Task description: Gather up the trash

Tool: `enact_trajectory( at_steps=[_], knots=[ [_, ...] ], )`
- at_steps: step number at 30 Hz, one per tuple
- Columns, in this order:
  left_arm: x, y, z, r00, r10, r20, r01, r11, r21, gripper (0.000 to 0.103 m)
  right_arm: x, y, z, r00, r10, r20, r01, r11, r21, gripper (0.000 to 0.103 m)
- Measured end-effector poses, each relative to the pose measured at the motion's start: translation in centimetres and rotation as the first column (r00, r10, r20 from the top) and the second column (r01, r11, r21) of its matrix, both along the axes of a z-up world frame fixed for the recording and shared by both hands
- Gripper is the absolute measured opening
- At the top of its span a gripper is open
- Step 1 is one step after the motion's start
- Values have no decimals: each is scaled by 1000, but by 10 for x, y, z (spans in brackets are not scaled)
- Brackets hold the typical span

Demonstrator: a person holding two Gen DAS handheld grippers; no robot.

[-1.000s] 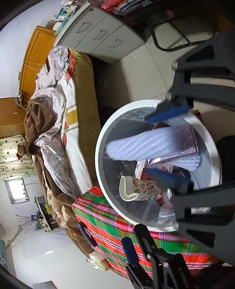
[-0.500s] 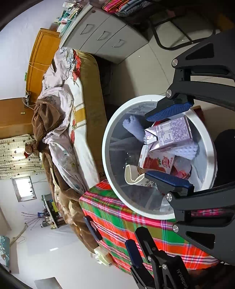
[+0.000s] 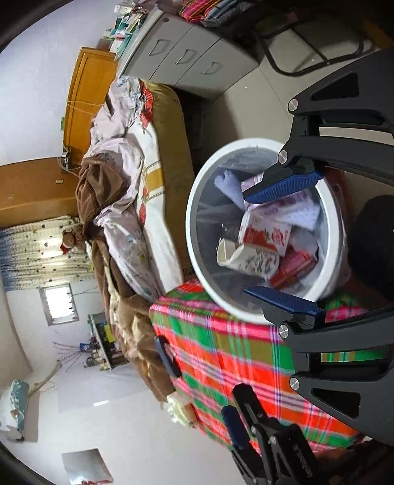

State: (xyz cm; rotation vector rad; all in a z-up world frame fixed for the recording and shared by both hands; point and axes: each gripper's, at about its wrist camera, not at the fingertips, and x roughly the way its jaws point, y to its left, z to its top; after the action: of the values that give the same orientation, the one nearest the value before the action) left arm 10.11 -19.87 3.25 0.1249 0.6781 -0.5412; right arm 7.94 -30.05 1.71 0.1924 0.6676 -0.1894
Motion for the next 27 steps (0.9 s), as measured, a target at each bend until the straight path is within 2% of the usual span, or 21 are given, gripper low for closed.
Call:
enact_trajectory(
  at_steps=[6,10,16,18,27],
  knots=[
    [-15,29,3,996,81,25,-82,997,6,58,-6,23,0,998,41,42,-41,999,4,58],
    [-24,48,4,993,117,27,-116,993,-15,58,-8,39,-1,996,69,50,-69,998,-3,58],
    [-41,72,8,979,191,65,-191,982,-13,58,-14,58,-2,992,105,73,-105,995,-7,59],
    [-47,81,7,977,203,59,-201,979,-34,58,-18,63,-1,992,99,82,-98,995,-17,59],
    [-68,96,-3,968,237,77,-236,971,-19,58,-37,74,-5,994,42,103,-37,998,-55,62]
  ],
)
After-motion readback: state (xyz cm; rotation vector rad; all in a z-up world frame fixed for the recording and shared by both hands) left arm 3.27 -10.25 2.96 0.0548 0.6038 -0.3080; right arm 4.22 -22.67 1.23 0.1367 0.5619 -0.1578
